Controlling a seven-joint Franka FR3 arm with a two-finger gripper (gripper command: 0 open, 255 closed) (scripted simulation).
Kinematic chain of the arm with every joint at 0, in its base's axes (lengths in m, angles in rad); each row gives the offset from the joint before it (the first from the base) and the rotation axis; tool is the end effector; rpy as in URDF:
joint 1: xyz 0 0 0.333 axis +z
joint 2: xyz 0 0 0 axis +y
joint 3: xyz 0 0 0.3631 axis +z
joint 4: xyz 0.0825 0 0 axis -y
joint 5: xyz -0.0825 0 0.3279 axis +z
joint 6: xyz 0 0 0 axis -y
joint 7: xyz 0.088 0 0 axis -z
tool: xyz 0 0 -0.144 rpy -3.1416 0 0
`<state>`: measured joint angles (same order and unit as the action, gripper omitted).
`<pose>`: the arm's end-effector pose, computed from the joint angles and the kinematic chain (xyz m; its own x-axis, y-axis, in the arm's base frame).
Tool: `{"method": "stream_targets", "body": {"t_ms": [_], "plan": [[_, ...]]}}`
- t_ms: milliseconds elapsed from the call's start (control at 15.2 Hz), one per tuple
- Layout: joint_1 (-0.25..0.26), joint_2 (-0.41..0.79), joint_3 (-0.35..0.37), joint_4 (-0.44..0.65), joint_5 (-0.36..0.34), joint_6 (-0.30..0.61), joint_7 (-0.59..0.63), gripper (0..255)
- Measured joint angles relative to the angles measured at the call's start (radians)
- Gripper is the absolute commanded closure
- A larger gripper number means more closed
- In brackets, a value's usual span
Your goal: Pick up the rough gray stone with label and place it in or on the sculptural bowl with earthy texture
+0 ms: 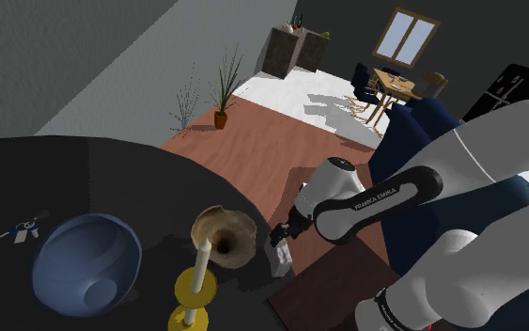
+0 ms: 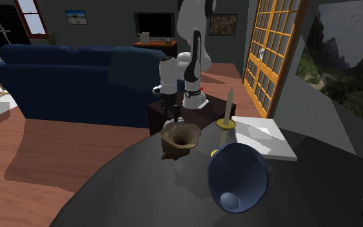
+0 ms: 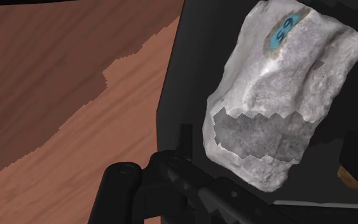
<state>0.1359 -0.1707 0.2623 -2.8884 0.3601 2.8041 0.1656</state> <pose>0.3077 0.1131 0.3018 0.9929 -0.1069 0.0529 -0.1005 -0.9886 -0.1120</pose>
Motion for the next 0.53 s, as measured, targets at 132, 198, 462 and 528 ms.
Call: {"method": "stream_targets", "body": {"t_ms": [132,198,462,528], "plan": [[0.008,0.056,0.002,-0.001,0.016,0.057,-0.011,0],[0.008,0.067,0.002,0.001,0.016,0.066,-0.012,0],[0.008,0.080,0.002,0.004,0.017,0.077,-0.013,0],[0.008,0.080,0.002,0.004,0.018,0.077,-0.013,0]]}}
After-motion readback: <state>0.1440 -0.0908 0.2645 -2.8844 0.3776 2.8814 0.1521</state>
